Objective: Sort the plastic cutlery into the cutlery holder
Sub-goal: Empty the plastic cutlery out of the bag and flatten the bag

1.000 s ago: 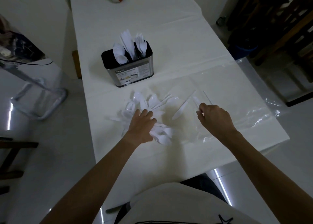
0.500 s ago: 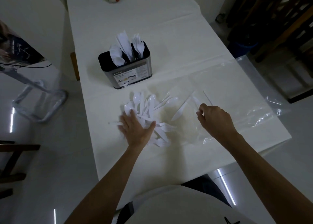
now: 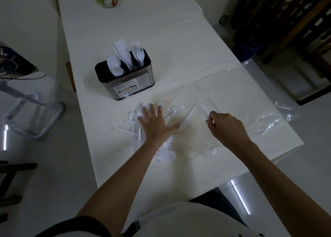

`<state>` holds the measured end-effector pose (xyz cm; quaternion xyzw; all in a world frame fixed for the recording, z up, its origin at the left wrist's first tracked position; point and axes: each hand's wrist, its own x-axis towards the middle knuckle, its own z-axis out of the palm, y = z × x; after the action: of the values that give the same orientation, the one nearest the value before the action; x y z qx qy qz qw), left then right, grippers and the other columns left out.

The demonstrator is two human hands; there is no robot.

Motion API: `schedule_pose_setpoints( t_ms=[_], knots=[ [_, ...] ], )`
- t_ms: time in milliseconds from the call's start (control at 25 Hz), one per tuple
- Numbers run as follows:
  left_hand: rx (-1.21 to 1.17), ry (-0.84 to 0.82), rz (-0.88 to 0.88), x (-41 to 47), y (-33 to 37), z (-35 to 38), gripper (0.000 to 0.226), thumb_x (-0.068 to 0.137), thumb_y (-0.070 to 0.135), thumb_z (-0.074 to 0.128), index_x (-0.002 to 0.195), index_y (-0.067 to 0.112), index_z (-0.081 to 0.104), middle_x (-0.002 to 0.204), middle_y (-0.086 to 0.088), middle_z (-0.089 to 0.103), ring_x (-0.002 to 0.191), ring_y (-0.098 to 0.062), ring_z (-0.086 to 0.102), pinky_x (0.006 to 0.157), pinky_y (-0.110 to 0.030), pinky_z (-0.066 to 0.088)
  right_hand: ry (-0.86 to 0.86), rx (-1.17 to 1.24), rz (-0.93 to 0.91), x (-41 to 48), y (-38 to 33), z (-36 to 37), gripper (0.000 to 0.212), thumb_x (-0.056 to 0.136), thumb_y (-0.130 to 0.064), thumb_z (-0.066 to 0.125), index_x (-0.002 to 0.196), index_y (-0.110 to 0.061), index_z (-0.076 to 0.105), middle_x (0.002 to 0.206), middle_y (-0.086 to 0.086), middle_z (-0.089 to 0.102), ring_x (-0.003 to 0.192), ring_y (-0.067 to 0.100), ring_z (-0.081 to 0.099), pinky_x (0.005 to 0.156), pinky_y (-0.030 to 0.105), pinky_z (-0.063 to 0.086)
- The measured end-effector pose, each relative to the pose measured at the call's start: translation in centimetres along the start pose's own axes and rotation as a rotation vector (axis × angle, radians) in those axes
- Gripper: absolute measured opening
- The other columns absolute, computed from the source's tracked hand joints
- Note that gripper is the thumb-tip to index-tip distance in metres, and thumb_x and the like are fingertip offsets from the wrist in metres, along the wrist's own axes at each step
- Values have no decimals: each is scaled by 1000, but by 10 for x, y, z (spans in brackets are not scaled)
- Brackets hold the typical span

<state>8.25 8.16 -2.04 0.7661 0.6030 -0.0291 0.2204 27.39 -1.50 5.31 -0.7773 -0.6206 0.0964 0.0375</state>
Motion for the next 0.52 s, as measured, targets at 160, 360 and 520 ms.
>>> schedule_pose_setpoints(
  t_ms=[160, 360, 520],
  knots=[
    [184, 160, 15, 6, -3, 0, 56, 80, 50, 57, 123, 16, 44, 132, -12, 42, 122, -33, 39, 93, -46, 36, 0, 8, 17, 0, 2, 0, 23, 97, -28, 41, 92, -9, 54, 79, 7, 66, 73, 30, 63, 56, 29, 38],
    [218, 259, -77, 2, -19, -2, 38, 87, 40, 57, 108, 8, 55, 114, -12, 50, 102, -29, 51, 81, -40, 44, -16, 24, 2, -1, 4, 2, 24, 97, -28, 41, 92, -8, 53, 78, 7, 66, 70, 30, 63, 55, 28, 38],
    [134, 259, -138, 6, -21, -4, 35, 87, 36, 56, 106, 6, 57, 113, -13, 50, 99, -31, 51, 75, -39, 45, 5, 36, 12, -6, 7, -3, 23, 97, -27, 44, 90, -7, 54, 75, 8, 65, 68, 30, 62, 54, 28, 37]
  ],
)
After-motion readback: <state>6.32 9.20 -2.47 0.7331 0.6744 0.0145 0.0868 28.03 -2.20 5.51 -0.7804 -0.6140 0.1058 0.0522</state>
